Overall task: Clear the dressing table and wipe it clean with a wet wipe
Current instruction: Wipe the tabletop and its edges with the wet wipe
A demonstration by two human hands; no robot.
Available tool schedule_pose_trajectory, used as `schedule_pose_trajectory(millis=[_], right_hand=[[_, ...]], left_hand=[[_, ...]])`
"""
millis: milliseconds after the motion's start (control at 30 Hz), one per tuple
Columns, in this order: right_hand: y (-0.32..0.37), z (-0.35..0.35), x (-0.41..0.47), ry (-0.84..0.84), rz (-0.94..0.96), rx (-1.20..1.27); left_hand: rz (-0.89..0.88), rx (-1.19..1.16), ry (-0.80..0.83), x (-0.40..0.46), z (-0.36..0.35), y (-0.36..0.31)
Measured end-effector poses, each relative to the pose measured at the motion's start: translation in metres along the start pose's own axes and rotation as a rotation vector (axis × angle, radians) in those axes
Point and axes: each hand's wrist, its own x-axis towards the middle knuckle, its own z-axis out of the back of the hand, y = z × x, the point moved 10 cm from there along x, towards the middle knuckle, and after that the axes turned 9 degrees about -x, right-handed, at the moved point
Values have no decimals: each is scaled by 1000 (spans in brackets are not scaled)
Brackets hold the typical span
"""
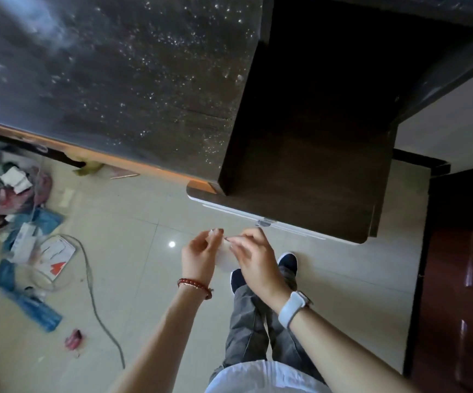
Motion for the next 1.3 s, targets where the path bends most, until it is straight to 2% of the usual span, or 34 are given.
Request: schedule_pose_trajectory(millis=[67,167,200,267,367,433,500,600,667,767,867,933,1000,1067,1200,1233,1300], right_hand=[[-4,18,1,-74,18,-92],[-14,64,5,-265,42,-324],[-19,74,8,-276,38,-442],[-37,78,18,-145,-37,-638],[-67,61,22,174,-150,-802],[-70,58,22,245,-165,-822],[-68,59,23,267,-182,-787],[-68,61,23,263,-179,-778],[-68,60,22,260,-177,-783],[-68,60,22,248,-166,-781],[-68,60,22,247,-162,-770],[-68,60,21,239,-157,-767],[-69,60,21,226,-155,-773],[-69,60,20,222,-152,-791],[-70,60,20,228,-149,-794],[-70,61,20,228,-147,-794],[-69,60,20,232,-143,-801]], left_hand=[[-78,140,-194,4,21,-14],[-188,207,-426,25,46,-43],[-219,207,-491,34,50,-52],[-289,178,-554,49,50,-63],[-361,90,-502,54,30,-60],[-334,34,-489,56,23,-51],[-304,11,-534,60,26,-46],[-290,227,-639,63,29,-47],[-280,298,-652,60,25,-44],[-336,195,-541,54,8,-41],[-381,221,-424,48,-8,-42],[-462,378,-359,38,-20,-43],[-524,679,-317,27,-33,-39],[-497,851,-292,29,-36,-30],[-320,726,-409,51,-12,-27],[-318,694,-417,51,-13,-28],[-443,720,-377,38,-33,-33]])
